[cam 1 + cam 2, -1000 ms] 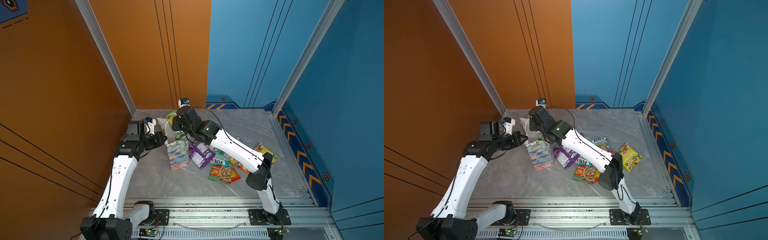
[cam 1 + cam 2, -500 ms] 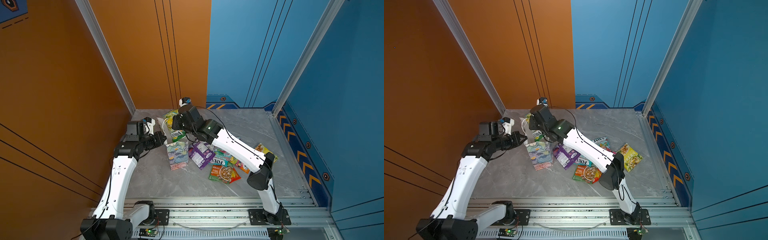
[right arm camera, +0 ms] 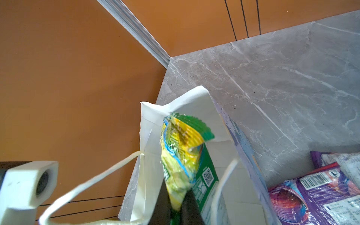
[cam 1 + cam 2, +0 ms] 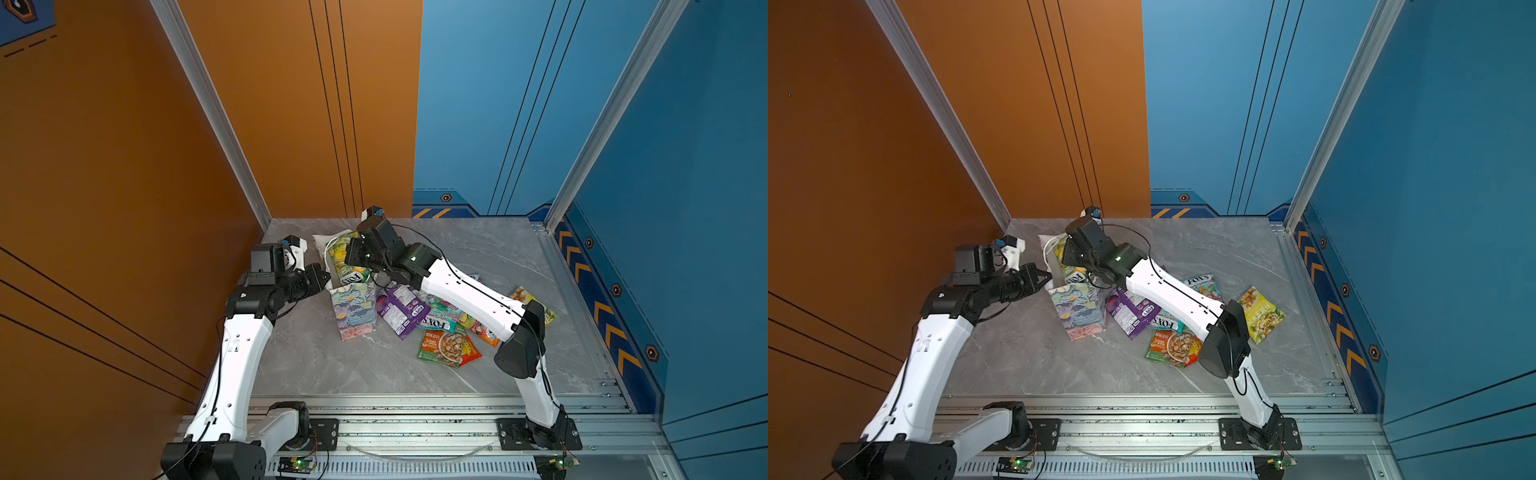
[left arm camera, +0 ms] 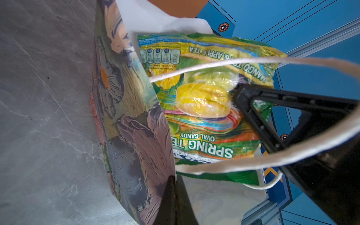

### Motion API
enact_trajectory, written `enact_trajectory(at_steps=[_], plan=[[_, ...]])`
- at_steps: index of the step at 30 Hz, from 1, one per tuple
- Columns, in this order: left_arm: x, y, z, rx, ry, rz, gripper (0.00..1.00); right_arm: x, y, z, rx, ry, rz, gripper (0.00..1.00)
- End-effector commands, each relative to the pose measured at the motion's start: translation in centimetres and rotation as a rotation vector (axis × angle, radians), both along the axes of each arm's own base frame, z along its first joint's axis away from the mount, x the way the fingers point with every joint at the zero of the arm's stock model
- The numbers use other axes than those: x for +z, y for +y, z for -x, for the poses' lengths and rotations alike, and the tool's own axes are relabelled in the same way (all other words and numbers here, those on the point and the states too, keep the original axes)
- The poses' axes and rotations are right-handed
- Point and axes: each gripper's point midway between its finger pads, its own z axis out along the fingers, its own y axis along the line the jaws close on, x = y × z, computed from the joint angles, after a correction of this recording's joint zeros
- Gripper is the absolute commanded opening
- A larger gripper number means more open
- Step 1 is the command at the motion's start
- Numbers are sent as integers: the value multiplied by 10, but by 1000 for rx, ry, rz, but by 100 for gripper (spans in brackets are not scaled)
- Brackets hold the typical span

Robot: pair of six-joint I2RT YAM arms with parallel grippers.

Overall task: Place the snacks into the paper bag
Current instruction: 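Lower the packet into the bag opening held by the left gripper, then open the right gripper to release the packet inside the bag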

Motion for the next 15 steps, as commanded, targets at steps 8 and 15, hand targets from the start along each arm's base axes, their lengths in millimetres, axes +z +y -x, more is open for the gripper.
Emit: enact_trajectory(at_steps=[8, 15], plan=[[-4, 6, 2, 21, 5, -1, 0, 26, 2, -4, 7, -11, -111, 3], [-5, 7, 2, 23, 5, -1, 0, 44, -7, -6, 15, -30, -149, 44]])
